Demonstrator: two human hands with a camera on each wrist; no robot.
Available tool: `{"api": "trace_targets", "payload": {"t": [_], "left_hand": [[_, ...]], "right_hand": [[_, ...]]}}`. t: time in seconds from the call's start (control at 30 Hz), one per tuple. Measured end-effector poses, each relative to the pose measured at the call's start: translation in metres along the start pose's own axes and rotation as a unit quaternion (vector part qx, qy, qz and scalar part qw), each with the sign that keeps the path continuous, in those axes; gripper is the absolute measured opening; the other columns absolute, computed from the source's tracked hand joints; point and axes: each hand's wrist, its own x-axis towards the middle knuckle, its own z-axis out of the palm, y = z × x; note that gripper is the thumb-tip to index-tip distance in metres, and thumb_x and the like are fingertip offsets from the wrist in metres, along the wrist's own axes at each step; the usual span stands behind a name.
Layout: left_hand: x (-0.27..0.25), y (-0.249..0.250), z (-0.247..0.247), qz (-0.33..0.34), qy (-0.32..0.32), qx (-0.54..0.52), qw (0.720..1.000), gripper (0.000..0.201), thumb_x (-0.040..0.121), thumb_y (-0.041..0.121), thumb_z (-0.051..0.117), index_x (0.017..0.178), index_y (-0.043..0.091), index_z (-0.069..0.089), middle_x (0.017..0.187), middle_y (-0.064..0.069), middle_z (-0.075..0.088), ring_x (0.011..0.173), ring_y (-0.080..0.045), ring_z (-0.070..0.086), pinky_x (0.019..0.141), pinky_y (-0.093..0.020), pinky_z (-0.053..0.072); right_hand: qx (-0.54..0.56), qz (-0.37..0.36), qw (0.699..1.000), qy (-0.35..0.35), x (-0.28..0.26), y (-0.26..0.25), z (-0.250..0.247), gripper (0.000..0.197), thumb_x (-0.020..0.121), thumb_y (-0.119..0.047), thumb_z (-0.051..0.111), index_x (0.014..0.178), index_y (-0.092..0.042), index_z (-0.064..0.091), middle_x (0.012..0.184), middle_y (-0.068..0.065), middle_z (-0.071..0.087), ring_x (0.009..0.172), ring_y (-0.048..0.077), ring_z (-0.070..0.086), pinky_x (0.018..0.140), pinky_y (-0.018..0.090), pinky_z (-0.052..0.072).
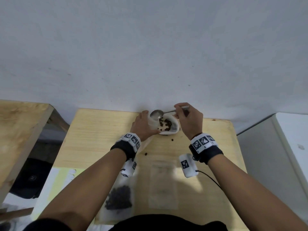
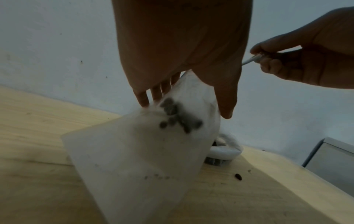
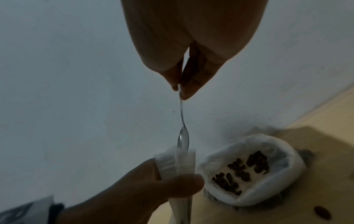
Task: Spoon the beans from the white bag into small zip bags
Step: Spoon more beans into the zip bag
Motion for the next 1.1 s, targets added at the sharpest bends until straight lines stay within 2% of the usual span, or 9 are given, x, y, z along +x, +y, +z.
{"api": "trace_targets", "payload": {"t": [0.13, 0.23, 0.37, 0.47, 0.6, 0.77, 0.93, 1.0, 1.1], "left_hand": [[-0.003, -0.009, -0.001, -0.007, -0.005, -0.007, 1.000, 0.102, 0.068, 0.042, 0.084, 0.147, 0.013, 0.027, 0.147, -0.009, 0.038, 0.130, -0.028, 0.041, 0.107, -0.048, 0.039], [-0.005, -0.012, -0.002, -0.003, -0.011, -0.019, 1.000, 0.101, 0.069, 0.040, 0.084, 0.147, 0.013, 0.027, 0.146, -0.008, 0.038, 0.129, -0.026, 0.041, 0.106, -0.048, 0.040], [-0.002, -0.011, -0.002, 0.003, -0.017, -0.028, 0.999, 0.098, 0.069, 0.038, 0.084, 0.146, 0.013, 0.028, 0.144, -0.008, 0.038, 0.128, -0.026, 0.041, 0.107, -0.049, 0.040], [0.001, -0.008, -0.001, -0.002, -0.030, -0.030, 0.999, 0.098, 0.070, 0.037, 0.083, 0.146, 0.013, 0.028, 0.145, -0.006, 0.038, 0.129, -0.025, 0.040, 0.107, -0.049, 0.040], [0.003, -0.010, 0.002, -0.005, -0.042, -0.033, 0.999, 0.098, 0.069, 0.037, 0.083, 0.146, 0.014, 0.028, 0.144, -0.006, 0.038, 0.129, -0.025, 0.040, 0.106, -0.049, 0.042], [0.004, -0.014, 0.007, -0.012, -0.054, -0.050, 0.997, 0.097, 0.068, 0.037, 0.084, 0.145, 0.014, 0.030, 0.139, -0.005, 0.041, 0.124, -0.024, 0.043, 0.103, -0.049, 0.044], [0.002, -0.012, 0.008, 0.002, -0.047, -0.074, 0.996, 0.089, 0.066, 0.036, 0.085, 0.138, 0.016, 0.038, 0.130, 0.000, 0.047, 0.117, -0.021, 0.048, 0.096, -0.044, 0.049], [0.002, -0.012, 0.007, 0.014, -0.044, -0.077, 0.996, 0.086, 0.067, 0.036, 0.085, 0.137, 0.016, 0.040, 0.129, 0.000, 0.048, 0.115, -0.020, 0.050, 0.093, -0.042, 0.050], [0.001, -0.011, 0.004, 0.032, -0.048, -0.072, 0.996, 0.087, 0.069, 0.035, 0.085, 0.140, 0.015, 0.038, 0.133, -0.001, 0.048, 0.117, -0.020, 0.049, 0.094, -0.038, 0.048]], "right_hand": [[-0.013, 0.064, 0.997, 0.029, 0.001, 0.025, -0.008, 0.013, 0.095, -0.021, 0.059, 0.094, -0.020, 0.072, 0.075, -0.005, 0.071, 0.075, 0.011, 0.068, 0.074, 0.016, 0.050], [-0.042, 0.087, 0.995, 0.020, -0.006, 0.049, -0.005, 0.012, 0.095, -0.019, 0.060, 0.094, -0.019, 0.072, 0.077, 0.001, 0.073, 0.075, 0.018, 0.069, 0.071, 0.014, 0.049], [-0.033, 0.090, 0.995, 0.026, -0.012, 0.067, 0.001, 0.015, 0.094, -0.014, 0.061, 0.100, -0.013, 0.074, 0.086, 0.005, 0.075, 0.081, 0.019, 0.071, 0.082, 0.032, 0.057], [-0.017, 0.102, 0.994, 0.032, -0.012, 0.071, 0.006, 0.016, 0.095, -0.013, 0.060, 0.103, -0.012, 0.074, 0.089, 0.005, 0.076, 0.084, 0.018, 0.072, 0.084, 0.030, 0.056], [-0.032, 0.146, 0.988, 0.033, -0.009, 0.074, 0.013, 0.012, 0.095, -0.020, 0.059, 0.091, -0.022, 0.070, 0.075, 0.000, 0.072, 0.076, 0.018, 0.071, 0.077, 0.027, 0.054], [-0.080, 0.167, 0.983, 0.004, -0.009, 0.079, 0.018, 0.020, 0.094, -0.020, 0.055, 0.090, -0.014, 0.072, 0.070, 0.003, 0.072, 0.071, 0.020, 0.068, 0.075, 0.030, 0.053], [-0.107, 0.226, 0.968, -0.021, -0.001, 0.069, 0.036, 0.029, 0.098, -0.028, 0.048, 0.093, -0.012, 0.072, 0.079, 0.000, 0.071, 0.077, 0.020, 0.061, 0.070, 0.022, 0.033], [-0.096, 0.256, 0.962, -0.023, 0.003, 0.063, 0.044, 0.028, 0.098, -0.028, 0.048, 0.092, -0.014, 0.071, 0.081, 0.001, 0.069, 0.078, 0.022, 0.059, 0.075, 0.023, 0.036], [-0.065, 0.291, 0.954, -0.023, 0.004, 0.058, 0.058, 0.025, 0.095, -0.029, 0.049, 0.078, -0.023, 0.068, 0.078, 0.000, 0.069, 0.080, 0.026, 0.064, 0.083, 0.033, 0.050]]}}
